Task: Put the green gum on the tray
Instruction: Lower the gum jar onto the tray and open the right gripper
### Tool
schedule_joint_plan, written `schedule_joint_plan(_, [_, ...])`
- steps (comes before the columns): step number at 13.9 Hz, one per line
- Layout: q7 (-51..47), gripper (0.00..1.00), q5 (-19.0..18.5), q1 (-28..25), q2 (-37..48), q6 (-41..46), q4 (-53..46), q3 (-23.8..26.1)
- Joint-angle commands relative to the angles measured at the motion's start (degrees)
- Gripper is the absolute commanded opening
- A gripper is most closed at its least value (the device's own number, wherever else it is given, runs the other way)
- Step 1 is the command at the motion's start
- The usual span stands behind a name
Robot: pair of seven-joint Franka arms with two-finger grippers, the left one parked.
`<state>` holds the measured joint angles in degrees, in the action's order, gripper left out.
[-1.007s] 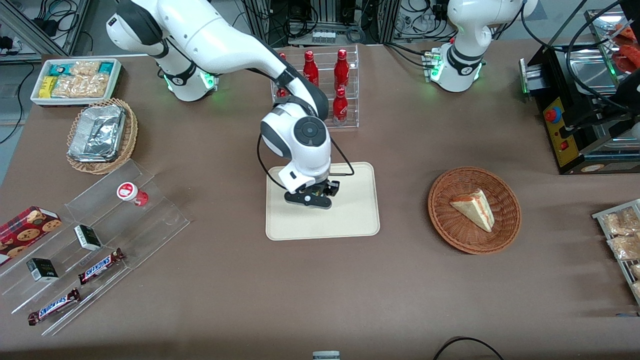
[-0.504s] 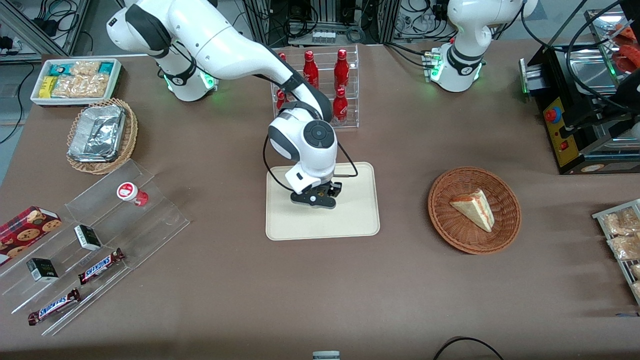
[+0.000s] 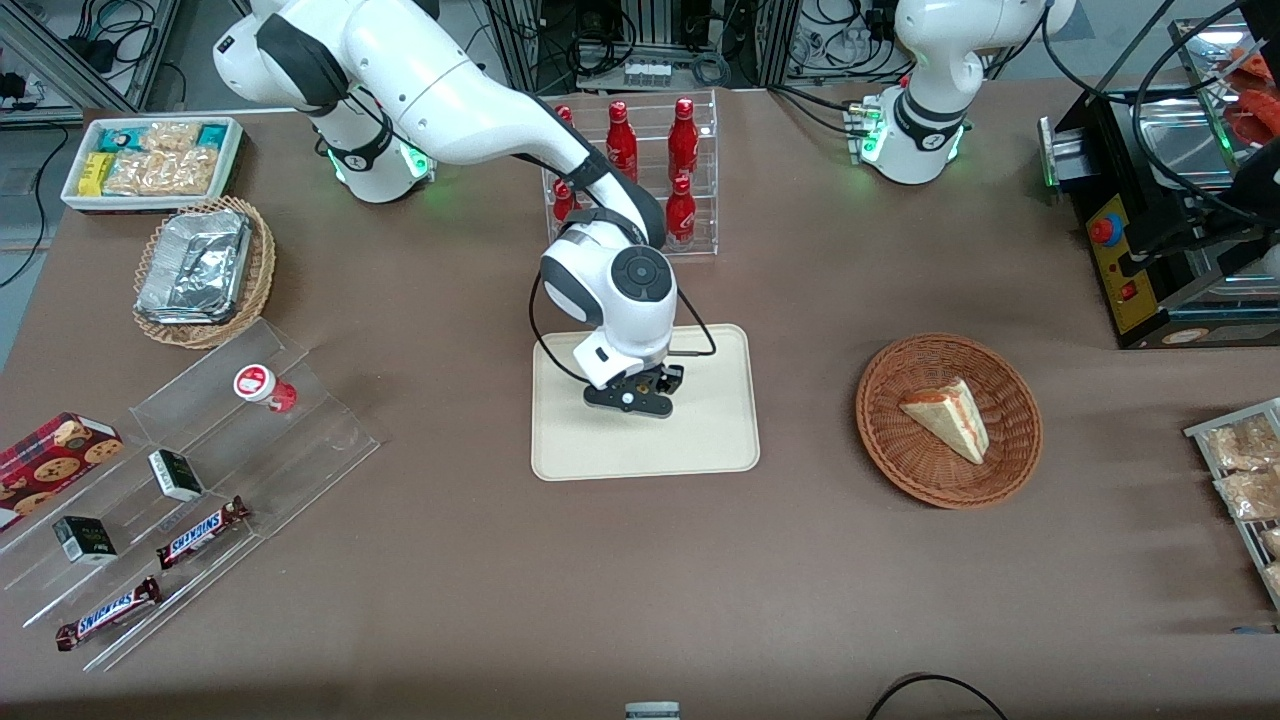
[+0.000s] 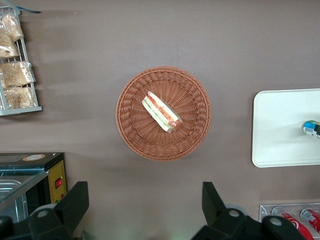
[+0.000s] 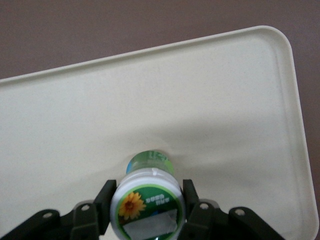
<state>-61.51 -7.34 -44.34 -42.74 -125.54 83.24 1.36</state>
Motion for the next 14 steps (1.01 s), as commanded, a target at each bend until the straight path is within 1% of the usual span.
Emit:
schedule_joint_plan(1, [-0.9,0.21,0.6,-0.2,-0.7,-0.8,-0.4,-0.2])
schedule_joint_plan(2, [-1.0,0.30,0.7,-0.2,-0.7,-0.8,-0.4,-0.2])
schedule_joint_plan(3, [-1.0,0.45,0.7,-0.2,-0.7,-0.8,-0.4,-0.2])
schedule_joint_plan(4, [-1.0,0.70,0.7,-0.2,-0.7,-0.8,-0.4,-0.2])
schedule_joint_plan(5, [-1.0,0.97,0.7,-0.1,-0.7,-0.8,-0.4,-0.2])
schedule_joint_plan(6, [-0.9,0.99,0.7,-0.1,-0.5,-0.8,-0.4,-0.2])
schedule_joint_plan(9, [-0.1,0.99,1.0,1.0,1.7,0.2,-0.7,-0.1])
schedule_joint_plan(11, [0.7,0.99,3.9,2.7,5.9,3.5,-0.6,-0.1])
schedule_joint_plan(13, [6.0,0.99,8.1,4.9,11.0,8.7,-0.5,-0.2])
schedule_joint_plan(14, [9.0,0.99,9.4,6.1,13.6,11.8,-0.4,-0.2])
